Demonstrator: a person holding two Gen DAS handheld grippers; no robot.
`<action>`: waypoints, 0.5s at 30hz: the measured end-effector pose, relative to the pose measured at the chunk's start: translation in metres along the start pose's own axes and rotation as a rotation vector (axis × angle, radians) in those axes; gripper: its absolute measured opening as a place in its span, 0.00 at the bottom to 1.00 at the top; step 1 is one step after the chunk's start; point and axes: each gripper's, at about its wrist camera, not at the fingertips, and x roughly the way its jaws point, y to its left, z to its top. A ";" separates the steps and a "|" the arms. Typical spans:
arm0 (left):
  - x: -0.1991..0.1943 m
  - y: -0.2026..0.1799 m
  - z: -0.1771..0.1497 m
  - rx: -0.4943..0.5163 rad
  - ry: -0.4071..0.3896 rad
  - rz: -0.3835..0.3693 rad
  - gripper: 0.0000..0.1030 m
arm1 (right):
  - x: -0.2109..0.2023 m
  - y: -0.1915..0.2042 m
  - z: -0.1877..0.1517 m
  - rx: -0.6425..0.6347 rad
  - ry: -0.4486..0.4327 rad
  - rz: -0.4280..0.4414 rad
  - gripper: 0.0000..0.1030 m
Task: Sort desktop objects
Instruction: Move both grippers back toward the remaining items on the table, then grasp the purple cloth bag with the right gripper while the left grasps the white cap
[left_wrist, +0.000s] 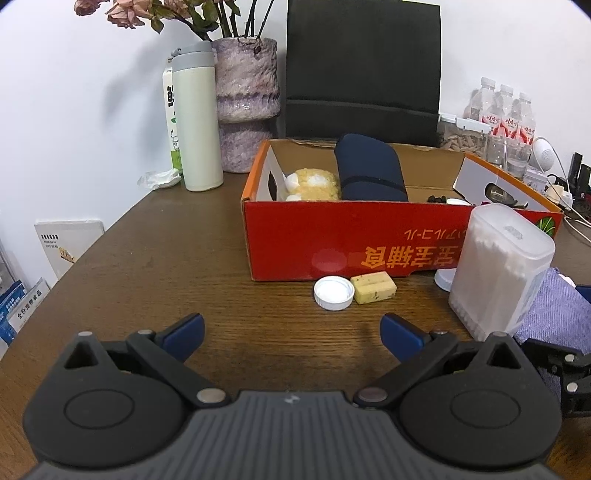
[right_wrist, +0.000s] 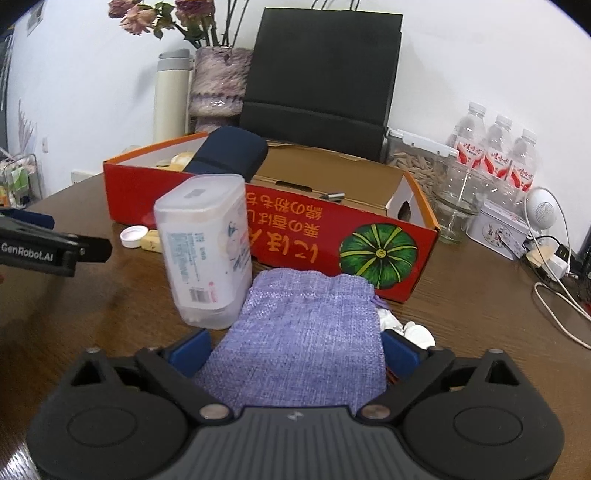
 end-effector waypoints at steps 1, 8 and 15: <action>0.000 0.000 -0.001 0.002 0.001 0.000 1.00 | 0.000 0.000 0.000 -0.001 0.000 0.003 0.89; -0.002 -0.003 -0.005 0.013 0.006 0.000 1.00 | -0.006 0.002 -0.002 -0.018 -0.020 0.014 0.65; -0.002 -0.002 -0.005 0.007 0.005 -0.003 1.00 | -0.016 -0.004 0.001 0.018 -0.059 0.034 0.25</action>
